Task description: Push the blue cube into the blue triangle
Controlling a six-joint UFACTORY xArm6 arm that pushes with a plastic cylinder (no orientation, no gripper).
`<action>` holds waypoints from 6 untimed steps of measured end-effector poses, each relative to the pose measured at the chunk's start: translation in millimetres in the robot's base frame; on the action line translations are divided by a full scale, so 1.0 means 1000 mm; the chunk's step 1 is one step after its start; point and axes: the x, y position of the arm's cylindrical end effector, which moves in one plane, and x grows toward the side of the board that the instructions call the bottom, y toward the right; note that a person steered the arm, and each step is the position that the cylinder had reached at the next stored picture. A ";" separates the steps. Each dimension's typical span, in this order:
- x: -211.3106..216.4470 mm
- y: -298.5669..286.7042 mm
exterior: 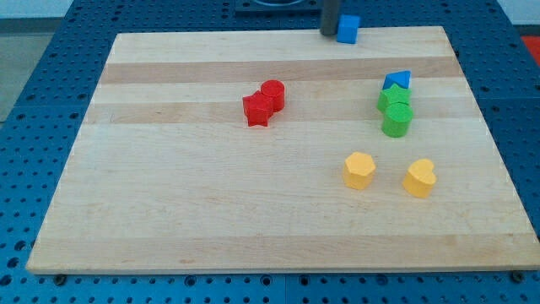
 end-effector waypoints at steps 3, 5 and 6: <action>-0.004 -0.029; -0.011 0.016; -0.010 0.033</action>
